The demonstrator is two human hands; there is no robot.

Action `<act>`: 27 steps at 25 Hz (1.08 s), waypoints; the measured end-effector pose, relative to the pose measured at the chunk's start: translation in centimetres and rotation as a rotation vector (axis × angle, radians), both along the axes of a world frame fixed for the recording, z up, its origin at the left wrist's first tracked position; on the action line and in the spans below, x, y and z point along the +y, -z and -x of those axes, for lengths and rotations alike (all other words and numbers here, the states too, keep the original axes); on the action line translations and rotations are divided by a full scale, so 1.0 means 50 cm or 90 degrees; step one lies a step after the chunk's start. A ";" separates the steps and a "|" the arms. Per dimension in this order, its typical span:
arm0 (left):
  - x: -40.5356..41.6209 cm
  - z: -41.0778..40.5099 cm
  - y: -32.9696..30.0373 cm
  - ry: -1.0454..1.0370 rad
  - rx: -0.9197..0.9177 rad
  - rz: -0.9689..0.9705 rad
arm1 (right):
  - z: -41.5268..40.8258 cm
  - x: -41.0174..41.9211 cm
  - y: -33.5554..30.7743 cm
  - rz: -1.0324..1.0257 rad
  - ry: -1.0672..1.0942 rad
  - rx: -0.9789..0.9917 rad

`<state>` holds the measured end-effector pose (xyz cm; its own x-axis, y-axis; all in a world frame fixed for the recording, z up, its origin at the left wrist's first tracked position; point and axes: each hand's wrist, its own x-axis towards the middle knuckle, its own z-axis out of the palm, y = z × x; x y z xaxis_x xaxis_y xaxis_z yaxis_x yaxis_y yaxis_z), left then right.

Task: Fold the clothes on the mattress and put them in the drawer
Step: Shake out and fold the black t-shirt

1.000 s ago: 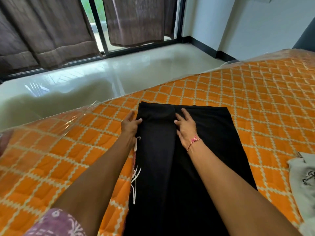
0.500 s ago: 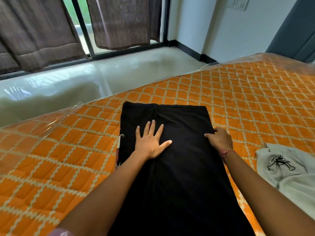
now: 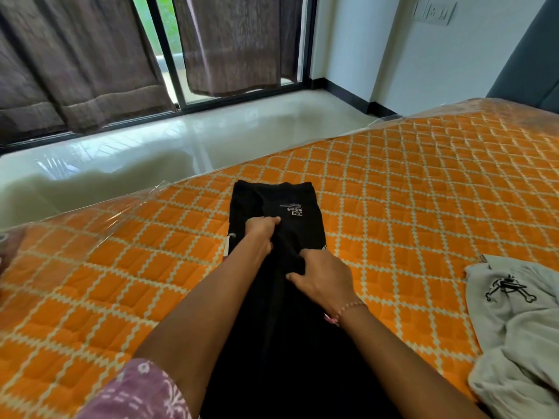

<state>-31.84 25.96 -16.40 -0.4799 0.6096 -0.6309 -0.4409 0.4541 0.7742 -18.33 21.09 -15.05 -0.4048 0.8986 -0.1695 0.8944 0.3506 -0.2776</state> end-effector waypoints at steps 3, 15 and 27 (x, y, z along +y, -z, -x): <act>0.006 0.001 -0.010 0.001 -0.041 -0.058 | -0.031 -0.032 0.012 0.008 -0.005 0.045; -0.260 -0.100 0.052 0.532 0.759 0.045 | -0.111 -0.087 0.049 -0.022 0.006 0.140; -0.570 -0.322 0.026 0.481 0.896 -0.246 | -0.427 -0.293 -0.024 -0.004 -0.004 -0.249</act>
